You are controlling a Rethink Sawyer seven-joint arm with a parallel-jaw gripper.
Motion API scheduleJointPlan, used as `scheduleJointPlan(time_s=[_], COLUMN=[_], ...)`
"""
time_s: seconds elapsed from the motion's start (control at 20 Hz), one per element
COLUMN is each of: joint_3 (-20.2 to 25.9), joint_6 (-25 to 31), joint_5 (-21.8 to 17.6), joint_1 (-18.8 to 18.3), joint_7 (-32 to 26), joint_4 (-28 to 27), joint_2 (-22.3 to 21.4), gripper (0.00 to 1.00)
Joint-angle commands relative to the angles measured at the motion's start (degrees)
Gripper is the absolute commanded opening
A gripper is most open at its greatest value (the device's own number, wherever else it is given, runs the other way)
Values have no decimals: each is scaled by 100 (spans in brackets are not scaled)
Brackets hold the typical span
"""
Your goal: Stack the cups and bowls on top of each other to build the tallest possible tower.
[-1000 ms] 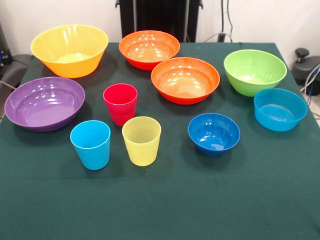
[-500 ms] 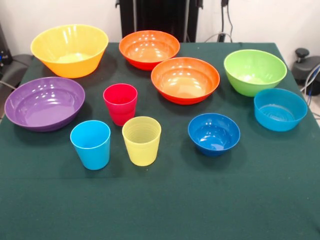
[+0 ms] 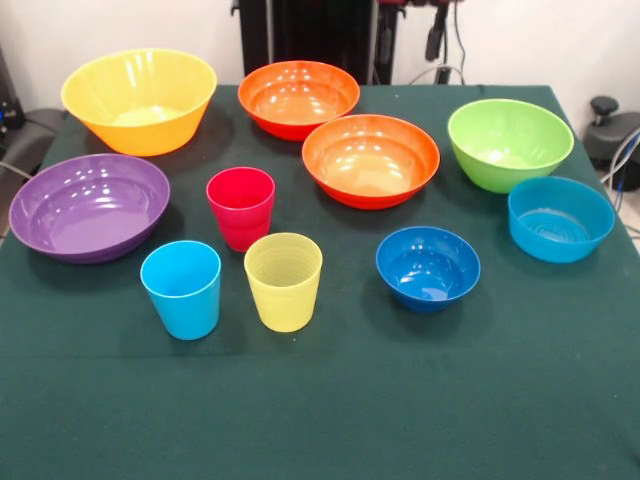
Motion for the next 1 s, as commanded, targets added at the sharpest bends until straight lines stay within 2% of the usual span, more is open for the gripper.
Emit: scheduleJointPlan(time_s=[0.05, 0.4, 0.75, 1.0], joint_3=[376, 365, 368, 360], joint_6=[-570, -1036, -1259, -1390], joint_5=[-112, -75, 88, 163], joint_1=[-110, 0, 104, 245], joint_7=[686, 859, 984, 1124], joint_4=[-475, -467, -702, -720], joint_2=[886, 1239, 1621, 1727], gripper=[100, 100, 100, 100])
